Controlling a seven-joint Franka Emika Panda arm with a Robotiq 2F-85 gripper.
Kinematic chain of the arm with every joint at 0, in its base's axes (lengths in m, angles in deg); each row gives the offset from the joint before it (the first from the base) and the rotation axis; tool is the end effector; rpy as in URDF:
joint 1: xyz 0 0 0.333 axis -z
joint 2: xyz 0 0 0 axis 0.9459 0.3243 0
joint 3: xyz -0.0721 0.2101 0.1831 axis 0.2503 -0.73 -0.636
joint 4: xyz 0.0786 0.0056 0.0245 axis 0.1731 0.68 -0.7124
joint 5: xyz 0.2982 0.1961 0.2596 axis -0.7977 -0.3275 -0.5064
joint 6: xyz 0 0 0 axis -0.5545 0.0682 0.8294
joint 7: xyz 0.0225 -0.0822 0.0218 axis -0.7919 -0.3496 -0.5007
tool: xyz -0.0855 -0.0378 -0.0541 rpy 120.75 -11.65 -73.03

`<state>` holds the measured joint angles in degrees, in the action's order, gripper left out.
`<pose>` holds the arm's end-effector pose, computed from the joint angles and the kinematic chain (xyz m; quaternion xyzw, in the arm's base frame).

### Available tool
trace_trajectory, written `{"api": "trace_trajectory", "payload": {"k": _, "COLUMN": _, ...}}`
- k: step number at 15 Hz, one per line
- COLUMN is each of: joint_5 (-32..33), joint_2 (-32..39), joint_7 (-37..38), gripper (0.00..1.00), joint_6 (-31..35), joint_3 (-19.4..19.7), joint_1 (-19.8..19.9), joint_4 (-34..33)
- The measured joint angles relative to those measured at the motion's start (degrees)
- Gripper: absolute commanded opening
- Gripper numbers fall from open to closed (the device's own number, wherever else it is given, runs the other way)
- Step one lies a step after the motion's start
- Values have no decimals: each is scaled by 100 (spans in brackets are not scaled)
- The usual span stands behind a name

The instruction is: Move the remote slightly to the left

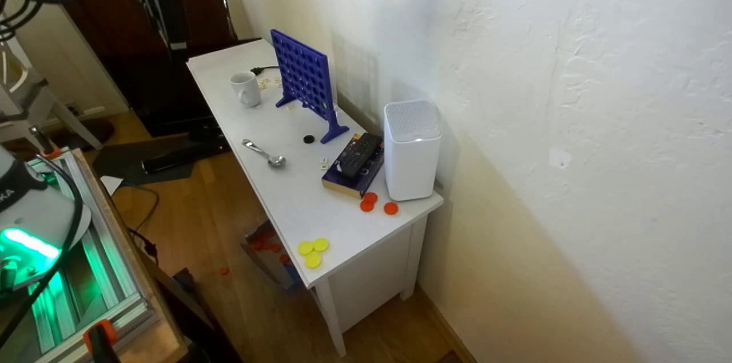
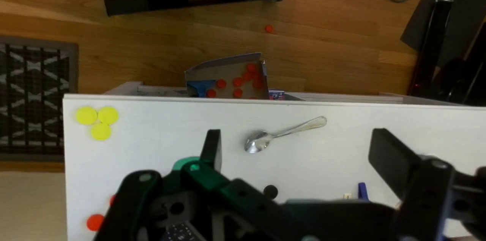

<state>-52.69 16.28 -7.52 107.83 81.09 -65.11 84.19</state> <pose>0.3773 -0.1176 0.3549 -0.9903 0.0609 0.0670 0.1058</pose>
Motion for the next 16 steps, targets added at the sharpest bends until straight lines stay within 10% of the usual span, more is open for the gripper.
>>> {"api": "trace_trajectory", "payload": {"k": 8, "joint_5": 45, "joint_2": 1397, "joint_7": -890, "gripper": 100, "joint_6": 2624, "joint_3": -727, "joint_1": -888, "joint_4": 93}}
{"api": "trace_trajectory", "payload": {"k": 16, "joint_5": 50, "joint_2": 3450, "joint_7": -1701, "gripper": 100, "joint_6": 3965, "joint_3": -523, "joint_1": -510, "joint_4": -842}}
